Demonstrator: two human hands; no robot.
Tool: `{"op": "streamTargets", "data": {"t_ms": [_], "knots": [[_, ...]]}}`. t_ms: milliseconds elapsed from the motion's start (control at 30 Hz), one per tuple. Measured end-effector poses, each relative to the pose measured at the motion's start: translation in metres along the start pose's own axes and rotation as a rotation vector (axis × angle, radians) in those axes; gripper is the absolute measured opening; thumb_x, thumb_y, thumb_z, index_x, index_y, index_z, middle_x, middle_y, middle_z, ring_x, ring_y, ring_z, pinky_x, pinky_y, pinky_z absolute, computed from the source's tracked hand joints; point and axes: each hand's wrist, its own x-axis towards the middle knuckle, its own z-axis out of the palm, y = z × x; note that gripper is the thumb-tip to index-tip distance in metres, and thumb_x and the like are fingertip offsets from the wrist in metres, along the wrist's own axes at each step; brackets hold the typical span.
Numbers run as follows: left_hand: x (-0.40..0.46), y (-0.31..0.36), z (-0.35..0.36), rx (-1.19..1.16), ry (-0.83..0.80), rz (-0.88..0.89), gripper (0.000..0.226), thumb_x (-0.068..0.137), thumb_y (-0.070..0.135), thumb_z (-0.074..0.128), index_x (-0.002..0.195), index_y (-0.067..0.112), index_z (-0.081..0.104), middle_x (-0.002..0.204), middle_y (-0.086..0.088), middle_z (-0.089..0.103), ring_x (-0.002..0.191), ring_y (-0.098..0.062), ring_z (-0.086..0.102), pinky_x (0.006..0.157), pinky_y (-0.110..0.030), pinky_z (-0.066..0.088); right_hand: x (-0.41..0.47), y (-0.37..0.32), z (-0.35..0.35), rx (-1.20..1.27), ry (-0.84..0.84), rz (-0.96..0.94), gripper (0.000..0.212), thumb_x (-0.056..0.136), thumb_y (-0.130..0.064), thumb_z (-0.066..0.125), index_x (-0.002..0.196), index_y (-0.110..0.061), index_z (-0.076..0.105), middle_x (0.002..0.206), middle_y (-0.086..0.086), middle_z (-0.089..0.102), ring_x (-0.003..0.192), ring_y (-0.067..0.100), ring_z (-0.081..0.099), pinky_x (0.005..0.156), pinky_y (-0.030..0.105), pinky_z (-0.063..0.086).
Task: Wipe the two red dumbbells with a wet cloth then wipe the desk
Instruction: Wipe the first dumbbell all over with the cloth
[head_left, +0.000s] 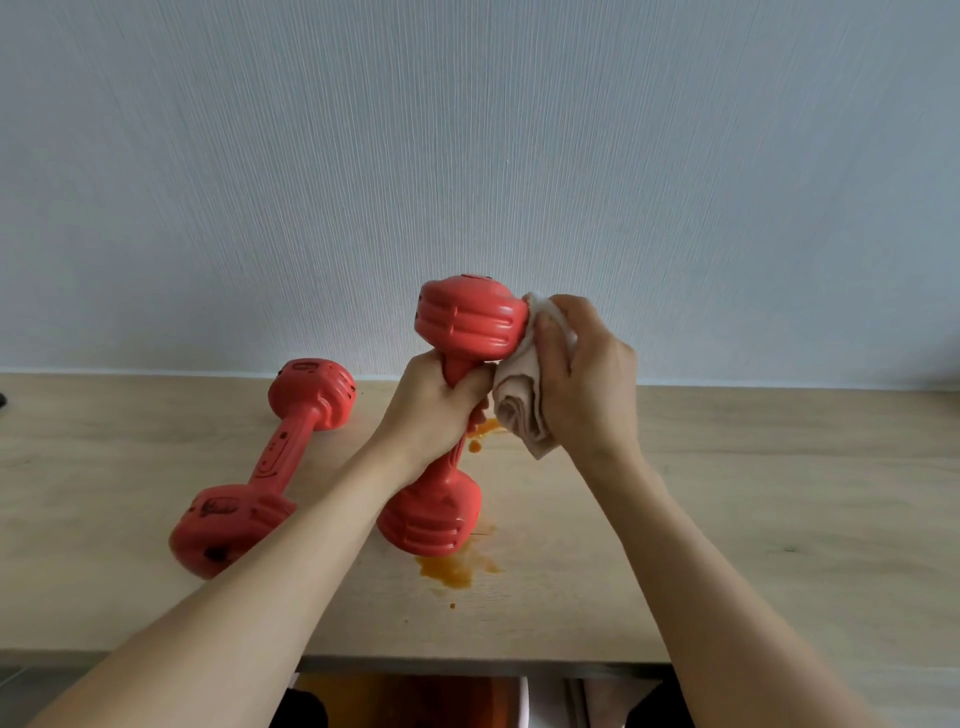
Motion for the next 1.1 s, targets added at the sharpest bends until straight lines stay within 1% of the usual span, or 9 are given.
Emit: {"op": "streamTargets", "data": {"t_ms": [100,233,367,500,633,767,867,1000,1100], "knots": [[0.002,0.0,-0.002,-0.026,0.012,-0.032,0.03,0.088,0.008,0.05,0.059,0.011,0.054,0.044,0.004,0.05,0.04,-0.007,0.046,0.043,-0.017,0.038,-0.004,-0.006,-0.003,0.015,0.007,-0.067,0.019,0.096,-0.023,0.05,0.104,-0.013,0.064,0.09,0.005,0.068,0.082,0.019,0.061,0.072,0.031,0.045],[0.002,-0.001,-0.005,-0.038,0.065,-0.1,0.028,0.09,0.016,0.052,0.062,0.009,0.053,0.047,0.003,0.046,0.042,-0.008,0.04,0.041,-0.017,0.032,-0.021,-0.023,0.001,-0.052,0.018,-0.28,0.019,0.088,-0.013,0.054,0.102,-0.012,0.065,0.095,0.007,0.061,0.078,0.012,0.053,0.065,0.023,0.039],[-0.002,-0.001,-0.002,-0.062,0.013,-0.068,0.034,0.09,0.011,0.05,0.056,0.012,0.05,0.042,0.004,0.047,0.04,-0.009,0.041,0.044,-0.02,0.035,-0.008,-0.013,0.001,0.025,0.032,-0.132,0.014,0.09,-0.016,0.053,0.1,-0.012,0.062,0.092,0.005,0.06,0.073,0.013,0.052,0.063,0.022,0.036],[-0.005,0.0,-0.001,-0.056,-0.052,-0.02,0.034,0.089,0.003,0.048,0.056,0.007,0.051,0.045,-0.004,0.049,0.039,-0.011,0.045,0.042,-0.019,0.039,0.004,0.004,-0.001,0.111,-0.009,0.035,0.011,0.094,-0.019,0.053,0.097,-0.013,0.061,0.081,0.001,0.061,0.068,0.011,0.052,0.059,0.012,0.034],[-0.002,0.0,-0.002,-0.099,-0.02,-0.054,0.034,0.089,0.004,0.047,0.055,0.01,0.051,0.04,0.003,0.047,0.038,-0.009,0.042,0.042,-0.018,0.036,-0.004,-0.004,-0.003,0.078,-0.009,-0.039,0.014,0.09,-0.02,0.052,0.098,-0.011,0.06,0.086,0.001,0.06,0.072,0.01,0.051,0.061,0.01,0.034],[-0.001,0.002,-0.002,-0.111,0.011,-0.092,0.036,0.092,0.008,0.048,0.056,0.013,0.048,0.036,0.01,0.044,0.034,-0.002,0.038,0.038,-0.014,0.031,-0.014,-0.015,0.0,0.055,-0.052,-0.161,0.013,0.089,-0.015,0.054,0.099,-0.01,0.059,0.092,0.003,0.057,0.072,0.012,0.051,0.062,0.019,0.036],[-0.001,0.0,-0.003,-0.115,-0.038,-0.058,0.035,0.09,0.005,0.047,0.055,0.011,0.05,0.04,0.005,0.046,0.038,-0.008,0.041,0.042,-0.017,0.035,-0.002,-0.003,0.0,0.078,-0.062,-0.031,0.011,0.091,-0.015,0.054,0.098,-0.009,0.058,0.082,0.001,0.057,0.068,0.012,0.049,0.058,0.014,0.035],[-0.003,-0.004,0.0,-0.119,-0.191,-0.008,0.03,0.084,0.012,0.056,0.054,0.013,0.054,0.044,0.001,0.05,0.041,-0.012,0.046,0.046,-0.023,0.04,0.01,0.016,0.0,0.203,-0.134,0.181,0.016,0.089,-0.02,0.055,0.093,-0.006,0.062,0.075,0.002,0.062,0.071,0.017,0.058,0.065,0.032,0.046],[-0.002,-0.008,-0.001,-0.151,-0.252,-0.015,0.015,0.08,0.03,0.06,0.078,0.015,0.061,0.059,0.004,0.059,0.055,-0.009,0.056,0.053,-0.024,0.047,0.01,0.019,-0.004,0.417,-0.196,0.299,0.011,0.088,-0.019,0.058,0.09,-0.01,0.064,0.075,0.005,0.066,0.07,0.014,0.061,0.065,0.031,0.049]]}}
